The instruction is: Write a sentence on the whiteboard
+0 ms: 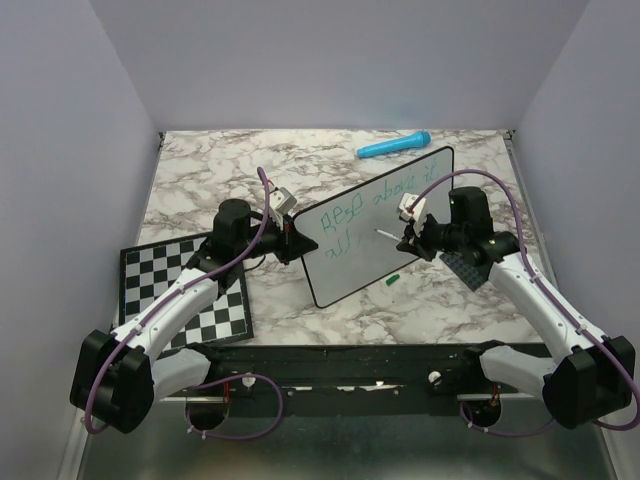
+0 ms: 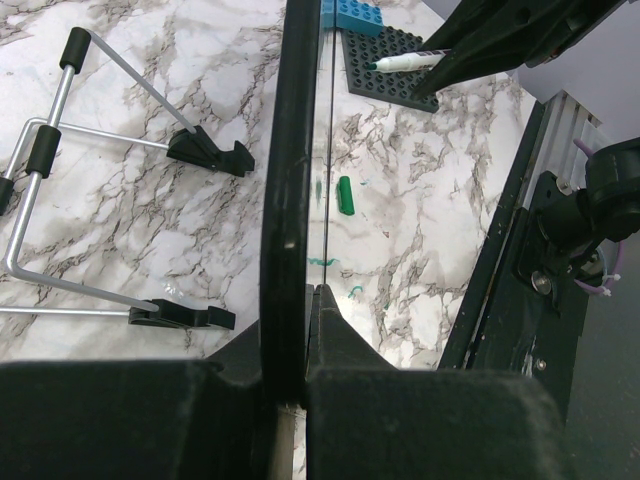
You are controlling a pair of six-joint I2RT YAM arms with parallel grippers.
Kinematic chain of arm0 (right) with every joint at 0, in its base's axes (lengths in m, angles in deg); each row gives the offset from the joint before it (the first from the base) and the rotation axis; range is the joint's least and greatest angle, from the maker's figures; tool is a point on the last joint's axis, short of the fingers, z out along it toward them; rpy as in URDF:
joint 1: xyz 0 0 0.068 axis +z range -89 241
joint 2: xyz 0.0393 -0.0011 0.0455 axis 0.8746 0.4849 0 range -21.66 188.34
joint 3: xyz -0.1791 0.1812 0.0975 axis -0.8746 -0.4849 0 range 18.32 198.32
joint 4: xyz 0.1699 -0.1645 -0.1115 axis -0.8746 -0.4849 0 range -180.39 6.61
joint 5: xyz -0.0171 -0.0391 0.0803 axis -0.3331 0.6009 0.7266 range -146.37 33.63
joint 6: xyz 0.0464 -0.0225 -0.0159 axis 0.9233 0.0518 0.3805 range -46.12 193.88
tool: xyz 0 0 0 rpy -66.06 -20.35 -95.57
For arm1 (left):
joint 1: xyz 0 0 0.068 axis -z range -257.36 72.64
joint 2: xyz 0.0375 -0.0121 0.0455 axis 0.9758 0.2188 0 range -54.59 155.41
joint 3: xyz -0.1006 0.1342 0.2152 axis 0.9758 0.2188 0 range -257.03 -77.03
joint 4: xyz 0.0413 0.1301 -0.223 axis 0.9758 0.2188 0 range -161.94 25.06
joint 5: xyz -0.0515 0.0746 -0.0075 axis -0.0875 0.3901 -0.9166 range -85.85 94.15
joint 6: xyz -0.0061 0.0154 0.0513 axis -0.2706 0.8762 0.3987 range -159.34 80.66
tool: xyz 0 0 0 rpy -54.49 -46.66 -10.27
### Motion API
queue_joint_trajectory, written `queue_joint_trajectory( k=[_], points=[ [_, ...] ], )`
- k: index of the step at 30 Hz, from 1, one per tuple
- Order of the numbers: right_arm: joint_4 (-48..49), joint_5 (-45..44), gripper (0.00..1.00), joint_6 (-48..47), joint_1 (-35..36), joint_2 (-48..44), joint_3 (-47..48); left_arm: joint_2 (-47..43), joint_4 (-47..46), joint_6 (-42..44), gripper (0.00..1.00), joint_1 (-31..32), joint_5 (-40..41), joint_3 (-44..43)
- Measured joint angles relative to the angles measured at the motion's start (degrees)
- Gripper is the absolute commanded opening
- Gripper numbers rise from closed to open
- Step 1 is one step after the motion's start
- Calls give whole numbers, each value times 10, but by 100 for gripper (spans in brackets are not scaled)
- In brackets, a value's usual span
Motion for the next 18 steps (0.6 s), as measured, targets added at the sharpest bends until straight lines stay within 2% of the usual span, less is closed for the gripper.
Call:
queue_joint_trajectory(
  k=[18],
  points=[
    [-1,4,0,7,0,0,0,0,0,0,0,0,0,0]
  ],
)
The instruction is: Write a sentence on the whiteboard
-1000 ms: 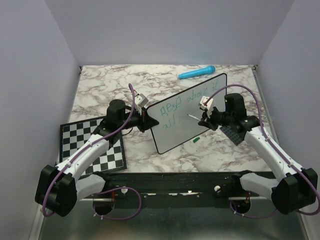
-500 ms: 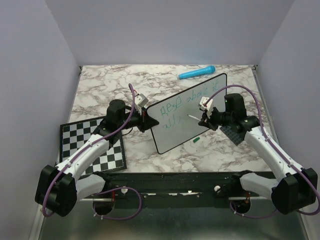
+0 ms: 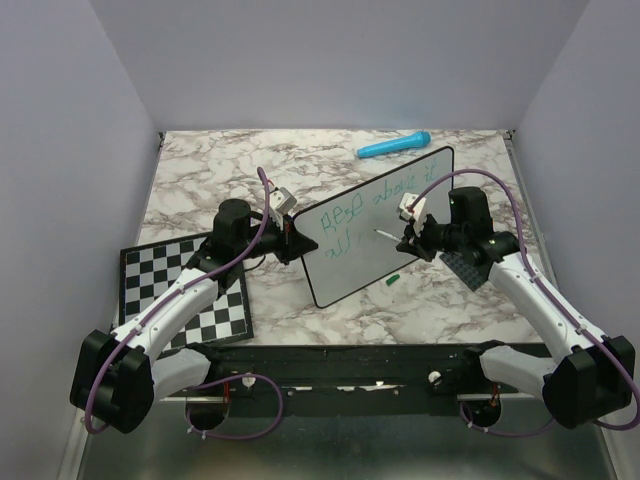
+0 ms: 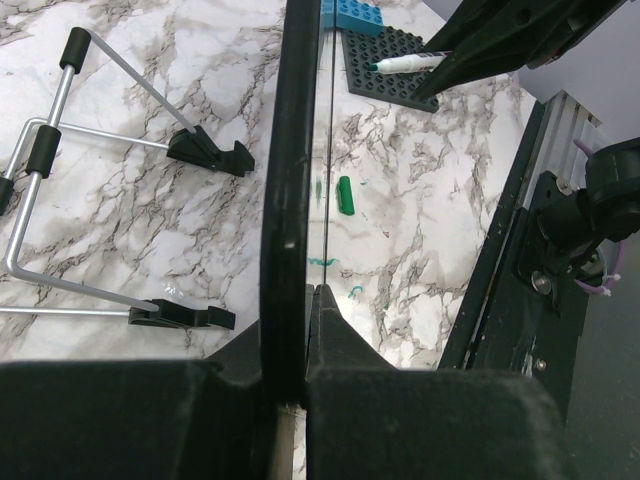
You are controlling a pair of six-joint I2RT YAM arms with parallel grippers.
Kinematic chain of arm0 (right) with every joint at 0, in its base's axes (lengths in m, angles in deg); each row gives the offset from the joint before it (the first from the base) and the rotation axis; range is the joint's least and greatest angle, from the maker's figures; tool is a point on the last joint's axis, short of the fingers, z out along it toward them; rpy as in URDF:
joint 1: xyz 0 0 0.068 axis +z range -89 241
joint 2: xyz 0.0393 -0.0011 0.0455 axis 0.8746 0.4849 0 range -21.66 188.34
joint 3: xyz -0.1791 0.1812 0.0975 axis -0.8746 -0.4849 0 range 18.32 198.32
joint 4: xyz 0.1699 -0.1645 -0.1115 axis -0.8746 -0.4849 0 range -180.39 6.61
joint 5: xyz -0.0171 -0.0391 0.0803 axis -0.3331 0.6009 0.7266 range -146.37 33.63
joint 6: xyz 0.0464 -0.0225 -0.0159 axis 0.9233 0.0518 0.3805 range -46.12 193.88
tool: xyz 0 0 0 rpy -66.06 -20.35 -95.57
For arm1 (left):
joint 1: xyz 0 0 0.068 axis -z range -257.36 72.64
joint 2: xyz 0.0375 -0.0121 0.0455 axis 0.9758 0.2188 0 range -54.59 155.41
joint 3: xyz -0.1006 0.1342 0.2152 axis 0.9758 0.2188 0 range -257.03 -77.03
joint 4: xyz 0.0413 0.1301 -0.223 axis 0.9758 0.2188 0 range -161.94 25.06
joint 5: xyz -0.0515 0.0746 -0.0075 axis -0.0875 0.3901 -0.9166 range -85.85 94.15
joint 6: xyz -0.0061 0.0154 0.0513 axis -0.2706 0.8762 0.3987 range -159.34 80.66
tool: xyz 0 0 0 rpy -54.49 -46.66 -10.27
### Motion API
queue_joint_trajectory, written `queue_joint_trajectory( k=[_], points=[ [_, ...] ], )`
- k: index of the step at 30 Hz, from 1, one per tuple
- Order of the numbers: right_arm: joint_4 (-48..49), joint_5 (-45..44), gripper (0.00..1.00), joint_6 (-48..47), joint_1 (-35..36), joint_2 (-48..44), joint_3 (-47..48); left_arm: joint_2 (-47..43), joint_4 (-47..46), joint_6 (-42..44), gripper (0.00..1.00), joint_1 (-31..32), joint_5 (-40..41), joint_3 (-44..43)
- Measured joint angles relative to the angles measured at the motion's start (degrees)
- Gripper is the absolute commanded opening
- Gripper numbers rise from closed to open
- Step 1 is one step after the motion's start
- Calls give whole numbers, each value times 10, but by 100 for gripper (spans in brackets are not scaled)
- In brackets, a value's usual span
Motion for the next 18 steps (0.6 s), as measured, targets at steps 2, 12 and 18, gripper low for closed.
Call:
queue_joint_trajectory(
  k=[2,12,18],
  points=[
    [0,0,1,3,0,0,0,0,0,0,0,0,0,0],
    [0,0,0,9,0,0,0,0,0,0,0,0,0,0],
    [1,5,1,8,0,5,0,0,0,0,0,0,0,0]
  ],
)
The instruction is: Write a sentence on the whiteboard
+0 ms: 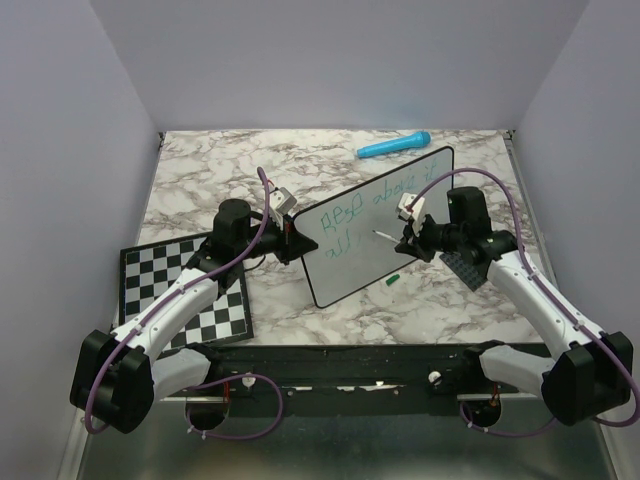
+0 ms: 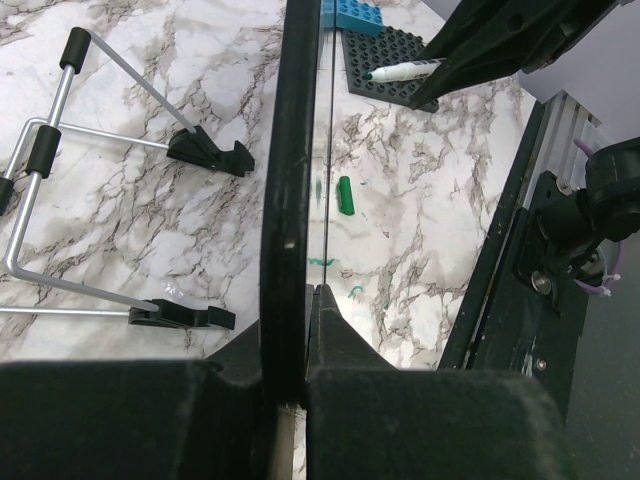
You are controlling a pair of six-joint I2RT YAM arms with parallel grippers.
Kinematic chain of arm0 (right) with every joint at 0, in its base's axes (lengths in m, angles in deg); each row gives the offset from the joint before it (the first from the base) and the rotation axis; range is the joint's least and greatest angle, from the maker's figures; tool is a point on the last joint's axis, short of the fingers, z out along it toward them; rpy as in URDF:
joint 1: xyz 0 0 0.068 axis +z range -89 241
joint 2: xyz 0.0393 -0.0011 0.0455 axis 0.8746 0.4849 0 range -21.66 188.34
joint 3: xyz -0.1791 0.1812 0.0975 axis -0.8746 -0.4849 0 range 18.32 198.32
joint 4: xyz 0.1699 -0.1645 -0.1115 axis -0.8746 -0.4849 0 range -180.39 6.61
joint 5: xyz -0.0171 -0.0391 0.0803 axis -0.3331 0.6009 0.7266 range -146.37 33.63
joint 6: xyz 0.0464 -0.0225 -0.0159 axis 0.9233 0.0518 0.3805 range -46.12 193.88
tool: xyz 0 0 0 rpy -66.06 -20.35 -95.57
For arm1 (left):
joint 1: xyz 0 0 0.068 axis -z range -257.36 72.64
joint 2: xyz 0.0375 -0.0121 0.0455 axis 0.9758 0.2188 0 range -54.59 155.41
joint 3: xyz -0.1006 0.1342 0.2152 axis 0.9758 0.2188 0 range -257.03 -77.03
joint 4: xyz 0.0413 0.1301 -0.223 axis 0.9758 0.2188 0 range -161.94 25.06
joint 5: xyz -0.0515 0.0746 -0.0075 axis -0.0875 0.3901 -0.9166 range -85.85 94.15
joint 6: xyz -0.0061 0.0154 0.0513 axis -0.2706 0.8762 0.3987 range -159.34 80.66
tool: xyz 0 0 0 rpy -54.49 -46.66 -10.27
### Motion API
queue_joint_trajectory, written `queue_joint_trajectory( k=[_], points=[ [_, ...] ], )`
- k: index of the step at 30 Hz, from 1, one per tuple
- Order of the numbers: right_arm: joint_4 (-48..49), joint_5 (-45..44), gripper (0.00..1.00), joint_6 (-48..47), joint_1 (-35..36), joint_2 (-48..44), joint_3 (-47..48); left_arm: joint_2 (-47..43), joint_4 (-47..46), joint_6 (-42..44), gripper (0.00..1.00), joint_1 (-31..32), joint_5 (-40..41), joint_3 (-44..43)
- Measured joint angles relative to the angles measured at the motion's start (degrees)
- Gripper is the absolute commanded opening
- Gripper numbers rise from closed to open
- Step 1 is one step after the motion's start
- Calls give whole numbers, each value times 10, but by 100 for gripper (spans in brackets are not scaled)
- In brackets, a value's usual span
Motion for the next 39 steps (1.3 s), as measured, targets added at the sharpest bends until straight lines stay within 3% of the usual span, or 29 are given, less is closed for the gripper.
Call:
queue_joint_trajectory(
  k=[16,39],
  points=[
    [2,10,1,0,0,18,-5,0,0,0,0,0,0,0],
    [27,-43,0,27,0,36,-5,0,0,0,0,0,0,0]
  ],
)
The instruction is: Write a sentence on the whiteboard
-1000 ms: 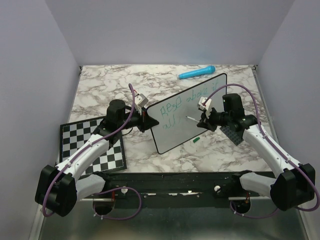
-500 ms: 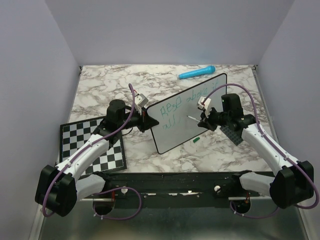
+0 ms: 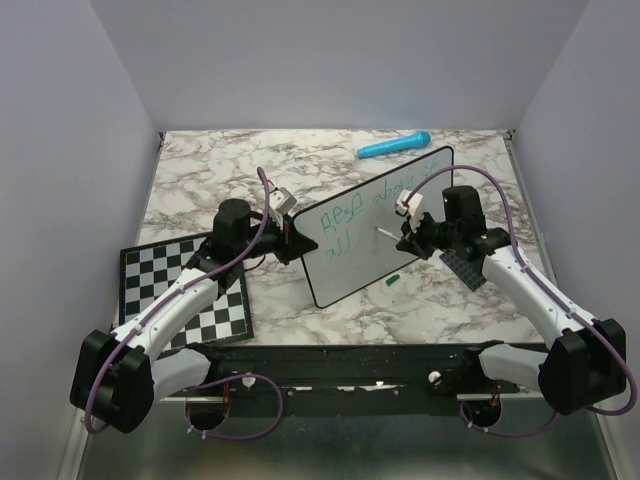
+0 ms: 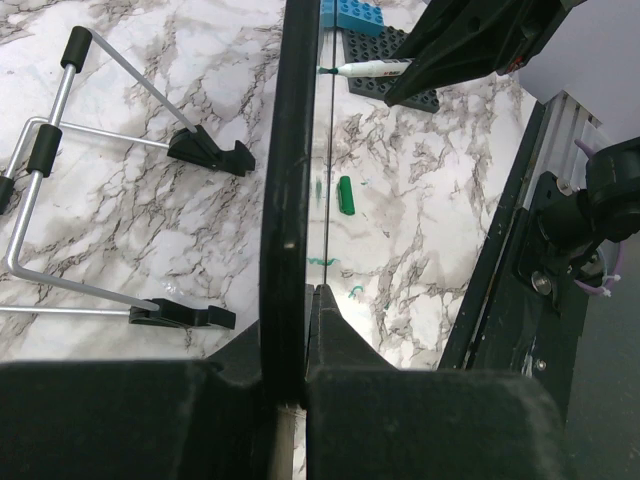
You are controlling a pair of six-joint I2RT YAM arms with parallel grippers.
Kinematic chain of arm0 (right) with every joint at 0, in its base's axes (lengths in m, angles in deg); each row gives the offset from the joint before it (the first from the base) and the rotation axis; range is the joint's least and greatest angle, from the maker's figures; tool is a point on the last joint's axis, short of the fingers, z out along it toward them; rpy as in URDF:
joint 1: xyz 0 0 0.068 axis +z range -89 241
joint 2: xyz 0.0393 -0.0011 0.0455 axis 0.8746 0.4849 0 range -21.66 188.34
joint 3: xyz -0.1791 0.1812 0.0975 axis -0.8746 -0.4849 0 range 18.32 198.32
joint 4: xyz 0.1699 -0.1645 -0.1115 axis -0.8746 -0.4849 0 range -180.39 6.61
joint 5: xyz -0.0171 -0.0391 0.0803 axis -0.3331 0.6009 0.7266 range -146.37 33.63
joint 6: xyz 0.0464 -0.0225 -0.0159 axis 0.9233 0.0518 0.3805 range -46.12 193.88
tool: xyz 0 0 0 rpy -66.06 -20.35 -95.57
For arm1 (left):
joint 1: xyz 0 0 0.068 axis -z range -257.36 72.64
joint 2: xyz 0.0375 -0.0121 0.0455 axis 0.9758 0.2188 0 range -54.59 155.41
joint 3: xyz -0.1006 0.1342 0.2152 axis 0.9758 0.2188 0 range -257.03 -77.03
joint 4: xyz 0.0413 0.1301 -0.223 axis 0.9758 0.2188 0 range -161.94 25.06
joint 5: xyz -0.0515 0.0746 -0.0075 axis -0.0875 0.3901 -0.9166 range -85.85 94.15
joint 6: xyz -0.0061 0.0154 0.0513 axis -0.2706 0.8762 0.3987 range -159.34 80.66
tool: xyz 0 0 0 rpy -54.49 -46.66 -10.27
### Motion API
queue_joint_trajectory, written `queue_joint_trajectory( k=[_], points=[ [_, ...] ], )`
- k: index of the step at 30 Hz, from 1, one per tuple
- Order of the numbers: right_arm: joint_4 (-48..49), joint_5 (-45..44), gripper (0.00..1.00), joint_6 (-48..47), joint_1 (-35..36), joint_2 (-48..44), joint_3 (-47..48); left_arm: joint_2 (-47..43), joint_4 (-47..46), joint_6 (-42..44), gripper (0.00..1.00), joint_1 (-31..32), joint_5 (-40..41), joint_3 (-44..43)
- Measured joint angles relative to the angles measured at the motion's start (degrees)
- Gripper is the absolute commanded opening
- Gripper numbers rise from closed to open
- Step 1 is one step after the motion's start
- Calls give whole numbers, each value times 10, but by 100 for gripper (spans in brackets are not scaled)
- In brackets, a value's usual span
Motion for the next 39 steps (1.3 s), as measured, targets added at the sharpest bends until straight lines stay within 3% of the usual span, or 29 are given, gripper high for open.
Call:
queue_joint_trajectory(
  k=[23,39],
  points=[
    [-24,21,1,-14,8,38,7,0,2,0,0,0,1,0],
    [-28,-10,1,-5,-13,14,13,0,0,0,0,0,2,0]
  ],
)
